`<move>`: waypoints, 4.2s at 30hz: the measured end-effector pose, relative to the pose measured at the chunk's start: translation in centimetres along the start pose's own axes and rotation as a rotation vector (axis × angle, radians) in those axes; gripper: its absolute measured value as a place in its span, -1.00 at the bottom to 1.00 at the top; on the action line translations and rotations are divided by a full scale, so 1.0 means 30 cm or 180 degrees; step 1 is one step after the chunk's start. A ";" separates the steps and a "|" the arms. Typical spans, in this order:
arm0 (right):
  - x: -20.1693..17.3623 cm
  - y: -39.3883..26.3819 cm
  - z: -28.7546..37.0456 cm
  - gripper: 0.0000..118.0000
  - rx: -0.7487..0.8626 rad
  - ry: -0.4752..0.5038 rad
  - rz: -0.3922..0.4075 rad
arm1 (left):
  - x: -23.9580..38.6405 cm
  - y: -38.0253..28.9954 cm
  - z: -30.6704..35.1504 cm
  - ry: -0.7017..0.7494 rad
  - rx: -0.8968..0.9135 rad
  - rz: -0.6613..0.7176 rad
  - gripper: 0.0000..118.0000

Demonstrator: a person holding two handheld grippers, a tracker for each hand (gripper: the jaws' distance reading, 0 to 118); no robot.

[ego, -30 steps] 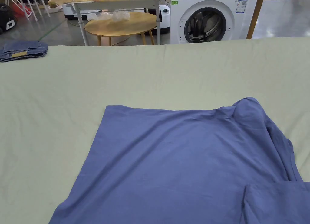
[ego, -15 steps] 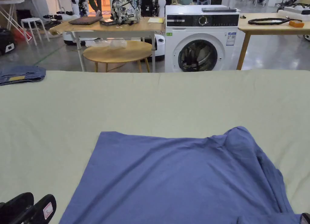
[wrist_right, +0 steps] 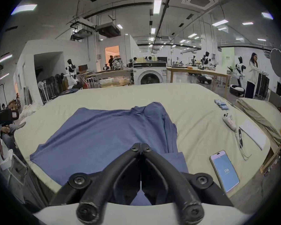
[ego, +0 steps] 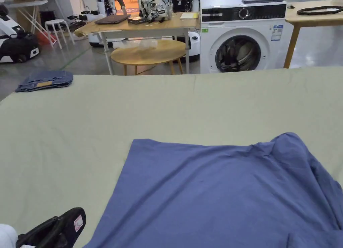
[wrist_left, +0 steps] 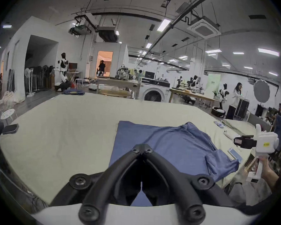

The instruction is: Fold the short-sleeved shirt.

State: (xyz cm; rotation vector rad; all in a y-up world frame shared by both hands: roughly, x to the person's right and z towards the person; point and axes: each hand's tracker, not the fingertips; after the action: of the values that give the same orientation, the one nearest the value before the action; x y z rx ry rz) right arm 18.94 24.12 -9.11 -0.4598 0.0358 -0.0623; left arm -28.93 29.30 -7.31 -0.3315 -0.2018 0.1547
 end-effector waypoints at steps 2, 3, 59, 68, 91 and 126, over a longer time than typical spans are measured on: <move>0.002 -0.014 0.002 -1.00 -0.0029 0.0005 0.0005 | -0.026 -0.019 0.011 0.0116 -0.0066 -0.0015 -1.00; 0.006 -0.023 0.004 -1.00 -0.0034 0.0018 0.0005 | -0.042 -0.029 0.017 0.0133 -0.0146 -0.0042 -0.85; 0.352 -0.399 0.024 -0.20 -0.0860 -0.0455 -0.0827 | -0.261 -0.436 -0.182 0.0572 -0.1851 0.0154 -1.00; 0.282 -0.372 0.024 -0.90 -0.0951 -0.0432 -0.0394 | -0.297 -0.436 -0.171 0.0538 -0.1775 0.0458 -1.00; 0.384 0.106 -0.488 -0.91 -0.0481 -0.0222 -0.0462 | -0.435 0.020 -0.687 0.0048 -0.0892 0.0562 -1.00; 0.125 0.183 -0.160 -1.00 0.0169 0.0226 0.0003 | -0.085 0.119 -0.282 -0.0611 -0.0037 -0.0242 -1.00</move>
State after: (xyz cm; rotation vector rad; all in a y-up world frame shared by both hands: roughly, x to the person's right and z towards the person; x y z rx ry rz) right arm 22.72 26.65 -15.92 -0.4044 0.1040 -0.0783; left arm -29.94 29.57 -16.79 -0.3200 -0.4047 0.1102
